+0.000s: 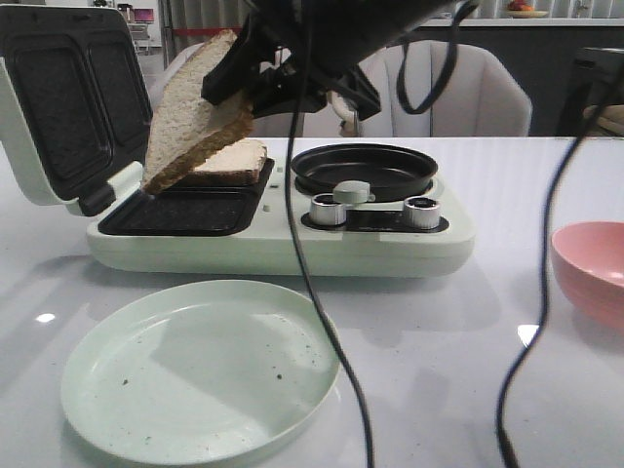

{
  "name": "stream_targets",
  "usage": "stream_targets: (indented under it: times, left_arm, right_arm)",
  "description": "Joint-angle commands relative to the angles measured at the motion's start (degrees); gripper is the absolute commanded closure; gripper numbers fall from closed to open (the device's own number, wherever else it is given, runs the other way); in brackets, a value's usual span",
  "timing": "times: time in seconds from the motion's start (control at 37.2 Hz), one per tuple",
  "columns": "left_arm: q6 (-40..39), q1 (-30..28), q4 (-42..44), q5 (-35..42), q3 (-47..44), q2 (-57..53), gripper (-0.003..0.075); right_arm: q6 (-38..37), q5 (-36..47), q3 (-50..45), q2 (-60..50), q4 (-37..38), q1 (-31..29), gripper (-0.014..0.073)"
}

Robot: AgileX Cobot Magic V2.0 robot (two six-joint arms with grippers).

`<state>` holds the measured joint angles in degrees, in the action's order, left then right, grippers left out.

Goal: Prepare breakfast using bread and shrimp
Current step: 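Carry the bread slice over and lay it on the press plate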

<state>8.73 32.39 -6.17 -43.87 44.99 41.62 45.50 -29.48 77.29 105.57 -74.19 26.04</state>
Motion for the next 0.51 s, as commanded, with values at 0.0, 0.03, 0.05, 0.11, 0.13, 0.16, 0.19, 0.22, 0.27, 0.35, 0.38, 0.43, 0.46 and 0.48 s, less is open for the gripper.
stream_targets:
  times: [0.0,0.03,0.05,0.11,0.13,0.16,0.19,0.22,0.27,0.35,0.38,0.43,0.46,0.48]
  left_arm:
    - [-0.42,0.37,-0.79,4.38,1.58,-0.17,0.0286]
    - [-0.42,0.37,-0.79,4.38,1.58,-0.17,0.0286]
    - [-0.42,0.37,-0.79,4.38,1.58,-0.17,0.0286]
    - [-0.42,0.37,-0.79,4.38,1.49,-0.17,0.0286]
    - [-0.42,0.37,-0.79,4.38,1.49,-0.17,0.0286]
    - [-0.42,0.37,-0.79,4.38,1.49,-0.17,0.0286]
    - [-0.42,0.37,-0.79,4.38,1.49,-0.17,0.0286]
    - [-0.42,0.37,-0.79,4.38,1.49,-0.17,0.0286]
    - [-0.42,0.37,-0.79,4.38,1.49,-0.17,0.0286]
    - [-0.42,0.37,-0.79,4.38,1.49,-0.17,0.0286]
    - [-0.42,0.37,-0.79,4.38,1.49,-0.17,0.0286]
    - [-0.42,0.37,-0.79,4.38,1.49,-0.17,0.0286]
    - [-0.42,0.37,-0.79,4.38,1.49,-0.17,0.0286]
    - [-0.42,0.37,-0.79,4.38,1.49,-0.17,0.0286]
  right_arm:
    - [1.0,-0.38,7.59,1.91,-4.26,-0.06,0.052]
    - [1.0,-0.44,8.64,3.21,-4.26,-0.06,0.052]
    - [1.0,-0.43,9.93,4.43,-4.31,-0.06,0.052]
    - [1.0,-0.43,11.79,6.37,-4.31,-0.06,0.0515]
    - [1.0,-0.51,12.71,7.35,-4.36,-0.06,0.051]
    - [1.0,-0.68,13.57,8.24,-4.43,-0.06,0.0496]
    - [1.0,-1.02,14.13,8.87,-4.6,-0.06,0.0482]
    - [1.0,-1.16,14.73,9.62,-4.82,0.02,0.0456]
    - [1.0,-1.08,15.4,10.68,-5.14,0.14,0.04]
    - [1.0,-0.64,15.62,11.87,-5.7,0.15,0.0292]
    - [1.0,-0.45,15.62,12.07,-5.71,0.15,0.0263]
    - [1.0,-0.44,15.62,12.72,-5.78,0.15,0.0195]
    - [1.0,-0.44,15.62,12.95,-5.86,0.15,0.0175]
    - [1.0,-0.44,15.62,13.09,-5.91,0.15,0.0155]
